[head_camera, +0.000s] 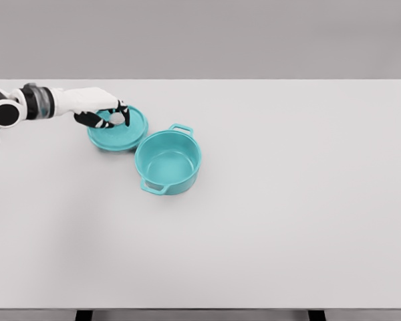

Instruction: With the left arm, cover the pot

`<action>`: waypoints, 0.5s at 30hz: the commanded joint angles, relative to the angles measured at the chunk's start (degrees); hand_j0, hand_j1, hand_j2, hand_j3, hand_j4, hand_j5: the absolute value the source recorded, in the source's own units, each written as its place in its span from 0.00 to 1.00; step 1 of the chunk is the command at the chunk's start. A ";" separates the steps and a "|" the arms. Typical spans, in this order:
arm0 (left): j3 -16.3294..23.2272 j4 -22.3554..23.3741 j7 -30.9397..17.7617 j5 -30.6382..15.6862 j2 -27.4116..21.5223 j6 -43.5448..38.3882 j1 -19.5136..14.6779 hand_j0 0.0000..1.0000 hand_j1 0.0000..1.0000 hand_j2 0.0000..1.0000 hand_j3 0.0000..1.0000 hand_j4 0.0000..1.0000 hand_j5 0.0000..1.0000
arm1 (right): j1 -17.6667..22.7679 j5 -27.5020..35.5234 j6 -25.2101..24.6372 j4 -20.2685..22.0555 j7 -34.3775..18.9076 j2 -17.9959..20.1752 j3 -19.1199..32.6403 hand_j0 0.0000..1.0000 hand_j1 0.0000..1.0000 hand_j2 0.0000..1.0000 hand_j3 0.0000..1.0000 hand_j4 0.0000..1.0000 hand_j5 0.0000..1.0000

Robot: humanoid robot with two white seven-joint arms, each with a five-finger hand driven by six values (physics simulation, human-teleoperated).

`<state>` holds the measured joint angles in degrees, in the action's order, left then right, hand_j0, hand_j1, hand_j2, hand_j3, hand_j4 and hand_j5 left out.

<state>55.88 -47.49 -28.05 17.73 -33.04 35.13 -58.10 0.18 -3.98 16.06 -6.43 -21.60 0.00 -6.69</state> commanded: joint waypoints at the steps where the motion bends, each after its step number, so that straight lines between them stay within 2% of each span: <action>1: -0.16 -4.02 0.19 -0.68 -2.20 -0.13 -0.09 0.53 0.53 0.53 0.53 0.53 0.53 | 0.00 -0.06 0.03 -0.08 -0.02 0.00 0.01 1.00 1.00 1.00 1.00 1.00 1.00; 7: 0.37 -6.39 0.27 -0.77 -2.99 -0.13 -1.05 0.53 0.53 0.53 0.53 0.53 0.53 | 0.00 0.03 0.03 0.01 -0.02 0.00 0.01 1.00 1.00 1.00 1.00 1.00 1.00; 12: 0.55 -13.33 1.33 -0.77 -6.77 -0.13 -1.32 0.54 0.54 0.54 0.54 0.54 0.54 | 0.00 -0.06 0.03 0.01 -0.02 0.00 0.01 1.00 1.00 1.00 1.00 1.00 1.00; 15: 0.63 -15.53 2.91 -0.77 -8.09 -0.13 -1.41 0.54 0.54 0.54 0.54 0.54 0.54 | 0.00 -0.06 0.03 0.01 -0.02 0.00 0.01 1.00 1.00 1.00 1.00 1.00 1.00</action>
<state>56.53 -61.09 -25.86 17.34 -40.09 35.15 -59.50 0.18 -4.00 16.06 -6.44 -21.60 0.00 -6.69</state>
